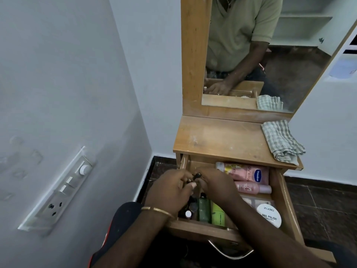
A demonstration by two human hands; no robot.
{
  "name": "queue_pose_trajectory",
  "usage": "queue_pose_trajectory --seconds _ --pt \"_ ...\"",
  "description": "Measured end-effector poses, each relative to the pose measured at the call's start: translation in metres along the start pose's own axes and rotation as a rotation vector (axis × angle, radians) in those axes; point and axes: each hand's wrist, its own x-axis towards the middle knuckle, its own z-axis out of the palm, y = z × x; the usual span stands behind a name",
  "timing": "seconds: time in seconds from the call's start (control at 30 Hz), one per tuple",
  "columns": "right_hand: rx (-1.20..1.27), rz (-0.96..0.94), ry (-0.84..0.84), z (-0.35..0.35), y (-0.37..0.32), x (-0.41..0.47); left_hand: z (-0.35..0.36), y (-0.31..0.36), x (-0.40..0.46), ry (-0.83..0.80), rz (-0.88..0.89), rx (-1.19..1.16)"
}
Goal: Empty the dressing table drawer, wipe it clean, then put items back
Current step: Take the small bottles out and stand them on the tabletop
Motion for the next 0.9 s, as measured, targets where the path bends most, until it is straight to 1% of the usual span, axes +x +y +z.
queue_pose_trajectory --seconds 0.07,0.17,0.23,0.33,0.43,0.53,0.77,0.9 --pt "0.011 0.023 0.038 -0.001 0.002 -0.002 0.007 0.003 0.018 0.031 0.001 0.165" --pt "0.043 0.041 0.091 -0.003 0.003 -0.004 0.014 0.011 0.037 0.007 -0.009 0.357" --pt "0.075 0.053 0.103 -0.004 0.003 -0.006 0.015 0.018 0.044 -0.028 -0.018 0.435" --pt "0.084 0.053 0.12 -0.004 0.004 -0.009 0.015 0.027 0.051 -0.122 -0.038 0.53" --pt "0.106 0.054 0.151 -0.003 0.006 -0.01 0.015 0.032 0.056 -0.201 -0.084 0.582" --pt "0.111 0.049 0.157 -0.004 0.005 -0.01 0.015 0.038 0.057 -0.223 -0.095 0.632" --pt "0.161 0.028 0.197 -0.009 0.003 -0.011 0.015 0.043 0.06 -0.155 -0.027 0.623" --pt "0.26 0.055 0.309 -0.021 0.0 -0.013 0.004 0.054 0.065 -0.089 0.033 0.636"
